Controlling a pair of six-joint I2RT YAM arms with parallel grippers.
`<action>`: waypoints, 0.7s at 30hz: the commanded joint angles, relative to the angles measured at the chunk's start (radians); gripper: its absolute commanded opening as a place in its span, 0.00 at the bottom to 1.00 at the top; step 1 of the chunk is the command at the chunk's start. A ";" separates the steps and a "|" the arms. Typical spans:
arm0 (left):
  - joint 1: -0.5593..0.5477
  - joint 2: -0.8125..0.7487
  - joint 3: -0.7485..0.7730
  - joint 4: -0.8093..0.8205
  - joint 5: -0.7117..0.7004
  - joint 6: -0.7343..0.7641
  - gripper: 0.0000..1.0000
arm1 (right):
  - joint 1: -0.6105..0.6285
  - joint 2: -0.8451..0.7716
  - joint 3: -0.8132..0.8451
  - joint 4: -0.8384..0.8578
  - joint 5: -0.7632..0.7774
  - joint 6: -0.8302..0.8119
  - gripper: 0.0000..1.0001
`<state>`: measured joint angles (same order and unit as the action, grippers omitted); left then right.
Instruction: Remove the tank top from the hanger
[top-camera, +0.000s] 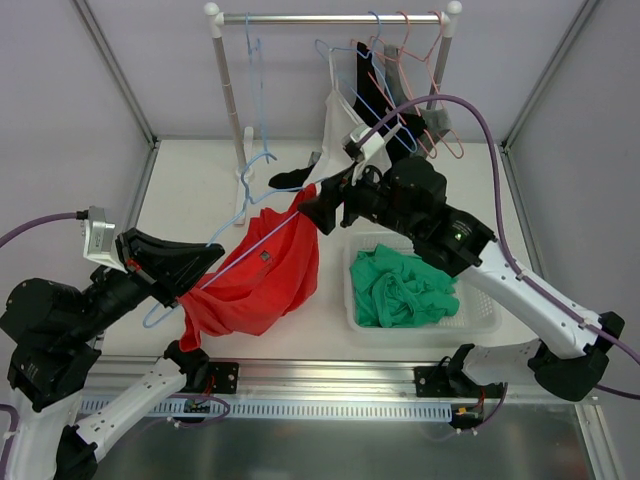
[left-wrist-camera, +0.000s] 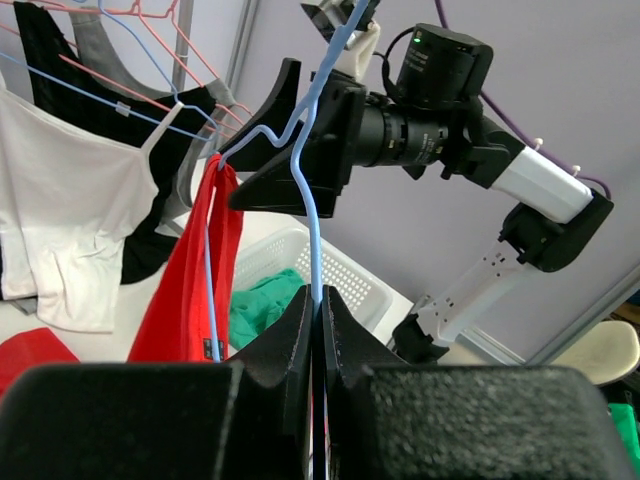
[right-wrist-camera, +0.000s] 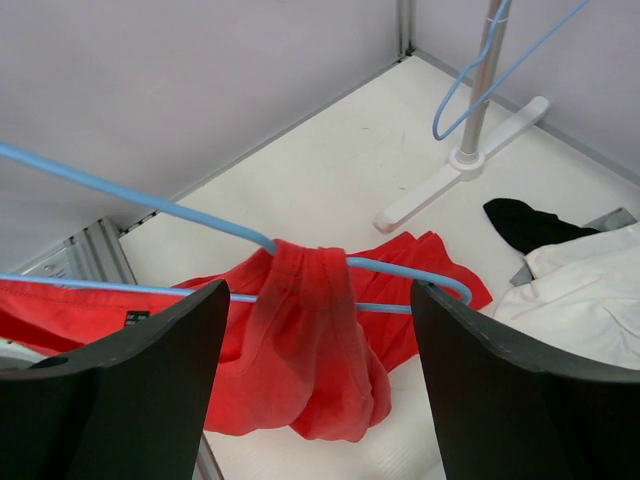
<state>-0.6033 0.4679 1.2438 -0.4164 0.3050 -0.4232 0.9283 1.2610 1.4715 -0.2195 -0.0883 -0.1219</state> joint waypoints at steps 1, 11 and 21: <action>-0.010 -0.017 -0.001 0.087 0.042 -0.042 0.00 | 0.004 0.009 -0.007 0.075 0.082 -0.002 0.76; -0.009 -0.011 -0.029 0.097 0.045 -0.046 0.00 | 0.004 0.009 -0.036 0.100 0.142 -0.010 0.00; -0.009 -0.028 -0.049 0.087 0.112 -0.014 0.00 | -0.187 -0.098 -0.111 0.069 0.259 0.064 0.00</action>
<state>-0.6033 0.4541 1.1790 -0.4084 0.3378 -0.4519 0.8215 1.2064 1.3617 -0.1780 0.0685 -0.0689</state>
